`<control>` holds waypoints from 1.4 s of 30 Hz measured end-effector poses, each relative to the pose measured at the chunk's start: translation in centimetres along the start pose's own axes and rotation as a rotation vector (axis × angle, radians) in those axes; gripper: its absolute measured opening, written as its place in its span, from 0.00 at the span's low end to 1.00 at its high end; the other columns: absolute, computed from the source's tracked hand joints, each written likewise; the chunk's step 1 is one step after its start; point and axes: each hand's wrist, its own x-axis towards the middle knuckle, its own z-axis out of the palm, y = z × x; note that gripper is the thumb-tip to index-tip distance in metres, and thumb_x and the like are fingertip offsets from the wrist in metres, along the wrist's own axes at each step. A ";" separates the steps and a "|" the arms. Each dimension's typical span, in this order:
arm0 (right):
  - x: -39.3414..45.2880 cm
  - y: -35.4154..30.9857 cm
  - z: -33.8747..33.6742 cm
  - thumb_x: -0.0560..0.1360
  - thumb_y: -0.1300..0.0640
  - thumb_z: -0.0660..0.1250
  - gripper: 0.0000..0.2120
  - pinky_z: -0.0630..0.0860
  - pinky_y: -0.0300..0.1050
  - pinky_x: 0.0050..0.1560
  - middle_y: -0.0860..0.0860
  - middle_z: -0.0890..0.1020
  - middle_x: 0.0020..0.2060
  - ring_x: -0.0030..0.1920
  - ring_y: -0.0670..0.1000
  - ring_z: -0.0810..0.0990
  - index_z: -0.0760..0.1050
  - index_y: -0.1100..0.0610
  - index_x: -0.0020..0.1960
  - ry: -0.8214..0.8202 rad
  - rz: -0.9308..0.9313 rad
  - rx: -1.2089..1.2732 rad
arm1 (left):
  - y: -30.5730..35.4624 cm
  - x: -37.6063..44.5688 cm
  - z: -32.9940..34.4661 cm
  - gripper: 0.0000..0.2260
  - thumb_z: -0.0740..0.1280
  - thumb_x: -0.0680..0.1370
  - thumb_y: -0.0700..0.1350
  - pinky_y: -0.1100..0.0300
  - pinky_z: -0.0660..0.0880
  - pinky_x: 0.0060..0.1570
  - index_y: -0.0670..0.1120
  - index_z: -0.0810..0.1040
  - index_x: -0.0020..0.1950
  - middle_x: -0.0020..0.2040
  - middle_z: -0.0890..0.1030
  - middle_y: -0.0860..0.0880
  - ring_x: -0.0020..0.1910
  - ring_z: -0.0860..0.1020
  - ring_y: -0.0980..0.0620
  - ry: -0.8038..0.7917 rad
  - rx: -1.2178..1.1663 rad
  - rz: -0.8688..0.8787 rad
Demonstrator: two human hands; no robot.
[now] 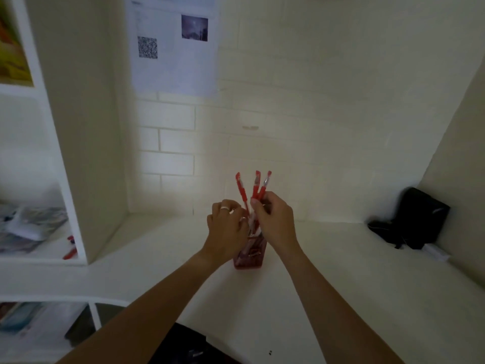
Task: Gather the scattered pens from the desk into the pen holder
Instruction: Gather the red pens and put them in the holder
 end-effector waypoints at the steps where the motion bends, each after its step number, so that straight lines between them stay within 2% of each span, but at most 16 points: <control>1: -0.2 0.1 0.1 0.79 0.55 0.69 0.05 0.75 0.30 0.39 0.48 0.85 0.41 0.40 0.45 0.83 0.82 0.56 0.51 0.006 -0.018 -0.026 | 0.0 -0.1 0.1 0.12 0.60 0.81 0.46 0.56 0.62 0.57 0.47 0.82 0.56 0.64 0.74 0.47 0.65 0.67 0.47 0.003 0.007 0.015; 7: -0.6 0.2 0.1 0.78 0.56 0.70 0.05 0.76 0.31 0.40 0.46 0.82 0.39 0.38 0.42 0.80 0.79 0.56 0.52 0.006 -0.039 -0.118 | -0.3 0.0 0.2 0.12 0.62 0.81 0.52 0.55 0.63 0.56 0.49 0.83 0.50 0.62 0.73 0.48 0.65 0.66 0.48 0.048 0.022 0.081; 9: -0.5 0.6 0.2 0.77 0.53 0.70 0.06 0.77 0.41 0.50 0.47 0.81 0.44 0.44 0.46 0.80 0.80 0.54 0.52 0.017 -0.058 -0.245 | -0.5 -0.2 0.4 0.12 0.62 0.80 0.53 0.55 0.64 0.57 0.49 0.83 0.48 0.62 0.73 0.48 0.66 0.66 0.48 0.065 0.061 0.103; 13: -0.3 1.6 0.3 0.74 0.44 0.70 0.11 0.65 0.54 0.66 0.50 0.74 0.64 0.68 0.54 0.68 0.82 0.50 0.52 -0.015 0.042 -0.476 | -1.1 -0.5 0.7 0.15 0.60 0.80 0.54 0.52 0.65 0.59 0.50 0.84 0.48 0.65 0.71 0.48 0.67 0.64 0.49 0.062 0.117 0.113; 15: -0.5 2.0 0.1 0.75 0.41 0.69 0.14 0.62 0.57 0.70 0.52 0.70 0.70 0.73 0.56 0.64 0.82 0.50 0.53 -0.065 0.122 -0.492 | -1.4 -0.7 0.9 0.14 0.60 0.79 0.53 0.51 0.68 0.59 0.49 0.83 0.48 0.66 0.70 0.47 0.67 0.65 0.48 0.055 0.125 0.150; 17: -0.7 2.4 0.2 0.76 0.40 0.66 0.16 0.63 0.58 0.70 0.52 0.71 0.70 0.73 0.56 0.64 0.82 0.51 0.53 -0.079 0.160 -0.471 | -1.6 -0.8 1.1 0.11 0.63 0.79 0.51 0.52 0.69 0.57 0.49 0.83 0.49 0.66 0.71 0.47 0.67 0.66 0.47 0.061 0.106 0.165; 20: -0.9 3.0 0.4 0.77 0.42 0.67 0.16 0.71 0.53 0.63 0.51 0.76 0.61 0.65 0.55 0.71 0.77 0.53 0.56 -0.015 0.119 -0.327 | -1.5 -0.8 1.3 0.07 0.67 0.77 0.48 0.55 0.73 0.55 0.47 0.82 0.50 0.62 0.73 0.47 0.61 0.71 0.48 0.103 0.008 0.184; 22: -1.0 2.9 0.6 0.77 0.44 0.69 0.19 0.76 0.48 0.58 0.49 0.77 0.57 0.60 0.54 0.76 0.71 0.53 0.62 0.013 0.089 -0.176 | -1.2 -0.8 1.2 0.07 0.66 0.78 0.46 0.55 0.77 0.50 0.44 0.80 0.51 0.58 0.75 0.47 0.54 0.75 0.51 0.124 -0.063 0.232; 24: -1.0 2.7 0.6 0.78 0.46 0.68 0.26 0.76 0.46 0.61 0.46 0.75 0.63 0.62 0.50 0.77 0.64 0.50 0.71 -0.024 0.072 -0.073 | -0.8 -0.7 1.1 0.06 0.66 0.78 0.45 0.54 0.78 0.43 0.42 0.77 0.51 0.55 0.73 0.48 0.45 0.75 0.52 0.136 -0.136 0.272; 26: -0.9 2.4 0.5 0.80 0.47 0.64 0.28 0.73 0.44 0.66 0.43 0.74 0.67 0.65 0.46 0.75 0.61 0.48 0.77 -0.085 0.056 -0.078 | -0.5 -0.7 1.2 0.07 0.68 0.78 0.43 0.53 0.78 0.40 0.41 0.74 0.51 0.54 0.71 0.48 0.43 0.74 0.51 0.187 -0.211 0.260; 29: -0.7 2.6 0.5 0.83 0.50 0.60 0.18 0.68 0.41 0.71 0.49 0.76 0.71 0.70 0.48 0.74 0.76 0.53 0.70 -0.109 -0.050 -0.225 | -0.4 -0.7 1.9 0.21 0.69 0.76 0.50 0.52 0.78 0.54 0.41 0.69 0.64 0.64 0.67 0.46 0.54 0.74 0.51 0.221 -0.270 0.119; 32: -0.6 3.0 0.5 0.83 0.54 0.61 0.13 0.75 0.44 0.65 0.49 0.81 0.62 0.60 0.46 0.79 0.82 0.55 0.60 -0.035 -0.123 -0.269 | -0.3 -0.7 2.4 0.34 0.71 0.74 0.53 0.54 0.72 0.65 0.43 0.61 0.74 0.74 0.59 0.46 0.67 0.70 0.47 0.127 -0.325 0.088; 34: -0.5 3.1 0.3 0.81 0.58 0.63 0.09 0.80 0.45 0.57 0.47 0.81 0.55 0.52 0.45 0.80 0.78 0.55 0.58 0.002 -0.092 -0.201 | -0.1 -0.7 2.4 0.34 0.74 0.73 0.46 0.60 0.73 0.65 0.41 0.61 0.74 0.74 0.58 0.45 0.68 0.70 0.48 0.119 -0.422 0.156; 35: -0.4 3.1 0.2 0.81 0.59 0.63 0.09 0.80 0.44 0.55 0.48 0.80 0.54 0.51 0.45 0.80 0.76 0.55 0.60 0.003 -0.063 -0.162 | 0.0 -0.7 2.4 0.34 0.75 0.72 0.43 0.63 0.72 0.65 0.40 0.62 0.73 0.73 0.58 0.45 0.68 0.69 0.49 0.134 -0.448 0.187; 39: -0.3 2.5 0.4 0.82 0.59 0.60 0.15 0.75 0.41 0.59 0.49 0.76 0.58 0.56 0.44 0.77 0.72 0.54 0.68 -0.066 0.021 -0.055 | 0.1 -1.1 2.1 0.32 0.78 0.68 0.37 0.59 0.79 0.59 0.38 0.64 0.66 0.69 0.58 0.41 0.66 0.69 0.54 0.222 -0.493 0.260; 42: -0.7 2.5 0.8 0.83 0.48 0.60 0.20 0.70 0.36 0.62 0.45 0.74 0.65 0.63 0.43 0.74 0.70 0.51 0.73 -0.111 0.092 0.020 | 0.0 -1.1 2.1 0.33 0.80 0.66 0.36 0.59 0.79 0.60 0.35 0.63 0.63 0.69 0.57 0.37 0.69 0.67 0.60 0.248 -0.524 0.287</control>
